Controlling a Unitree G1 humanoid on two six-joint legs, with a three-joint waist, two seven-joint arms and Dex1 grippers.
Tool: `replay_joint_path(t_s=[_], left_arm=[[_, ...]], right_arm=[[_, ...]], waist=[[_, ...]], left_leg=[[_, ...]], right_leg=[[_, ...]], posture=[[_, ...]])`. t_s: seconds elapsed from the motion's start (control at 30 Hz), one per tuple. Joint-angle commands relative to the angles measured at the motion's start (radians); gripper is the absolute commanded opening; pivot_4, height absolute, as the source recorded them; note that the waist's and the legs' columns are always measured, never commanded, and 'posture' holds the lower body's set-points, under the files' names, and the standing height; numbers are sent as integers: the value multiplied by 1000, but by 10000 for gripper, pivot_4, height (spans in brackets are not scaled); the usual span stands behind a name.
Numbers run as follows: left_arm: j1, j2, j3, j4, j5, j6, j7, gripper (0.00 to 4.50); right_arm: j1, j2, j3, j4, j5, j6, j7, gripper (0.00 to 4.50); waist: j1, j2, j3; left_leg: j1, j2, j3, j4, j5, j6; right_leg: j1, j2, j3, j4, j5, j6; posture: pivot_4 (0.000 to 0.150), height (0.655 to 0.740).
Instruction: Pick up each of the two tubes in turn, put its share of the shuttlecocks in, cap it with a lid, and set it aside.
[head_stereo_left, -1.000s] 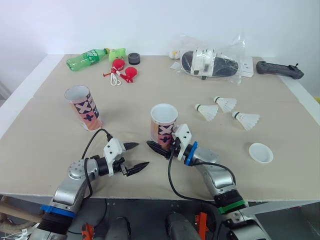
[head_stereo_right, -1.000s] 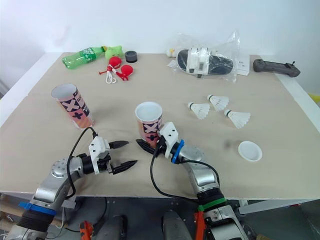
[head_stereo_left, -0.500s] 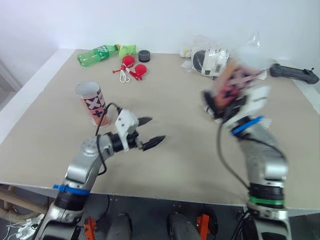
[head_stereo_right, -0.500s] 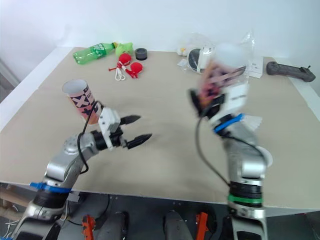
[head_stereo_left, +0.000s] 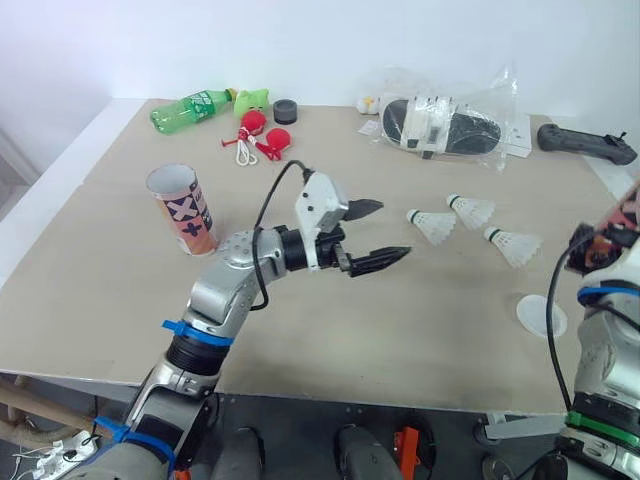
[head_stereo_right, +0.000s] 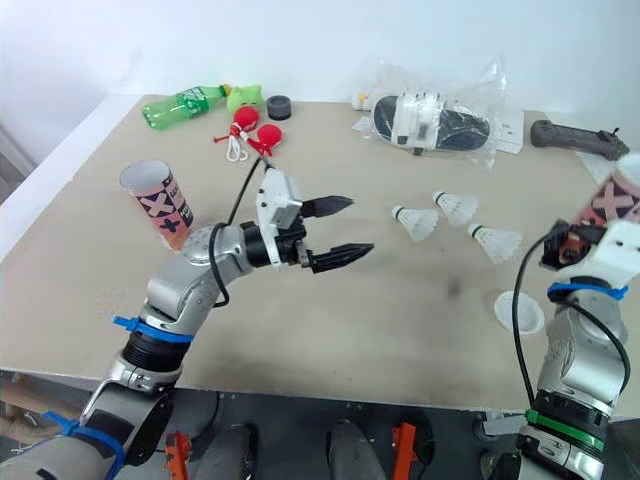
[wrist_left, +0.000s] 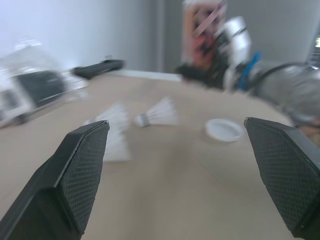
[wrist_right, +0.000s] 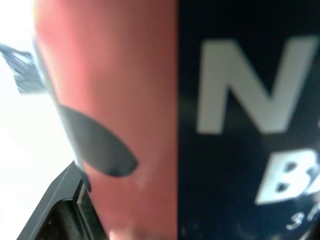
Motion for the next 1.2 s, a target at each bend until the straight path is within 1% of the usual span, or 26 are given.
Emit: replay_joint_path(t_s=[0.03,0.27,0.43,0.5,0.57,0.7,0.8,1.2], left_arm=[[-39,-19,-36,25,16,-41,-42,45000],[-40,-43,-44,50,35,-70,-53,45000],[-29,-40,-37,36,35,-65,-50,45000],[-23,-35,-32,33,37,-67,-47,45000],[-19,-31,-29,29,37,-67,-45,45000],[-15,-28,-29,22,34,-64,-45,45000],[-13,-28,-31,22,34,-63,-45,45000],[-6,-27,-28,34,32,-69,-51,45000]], right_arm=[[-18,-50,-33,99,-3,-98,-10,37426],[-81,-94,-34,380,26,-241,-3,37426],[-101,-104,-20,457,43,-300,9,37426],[-103,-106,-12,477,46,-315,13,44158],[-104,-106,-10,486,51,-327,15,44671],[-96,-109,-8,483,60,-339,22,44671],[-75,-104,-6,446,66,-335,26,44671],[78,-52,-16,183,108,-256,10,44671]], waist=[[-1,2,0],[-8,5,0],[-8,5,0],[-8,5,0],[-8,5,0],[-8,5,0],[-8,6,0],[-8,7,0]], left_leg=[[0,0,0,0,0,0],[1,0,1,0,1,1],[1,0,1,0,1,1],[1,0,1,0,1,1],[1,0,1,0,1,1],[1,0,1,0,1,1],[1,0,1,0,1,1],[1,0,1,1,1,1]], right_leg=[[0,0,0,0,0,0],[1,0,2,0,0,2],[1,0,2,-1,1,2],[1,0,2,-1,1,2],[1,0,2,-1,1,2],[2,0,2,-1,1,3],[2,0,2,-1,1,3],[2,0,2,-1,1,3]], posture=[[1500,7400],[1500,7400],[1500,7400],[1500,7400],[1500,7400],[1500,7400],[1500,7400],[1500,7400]])
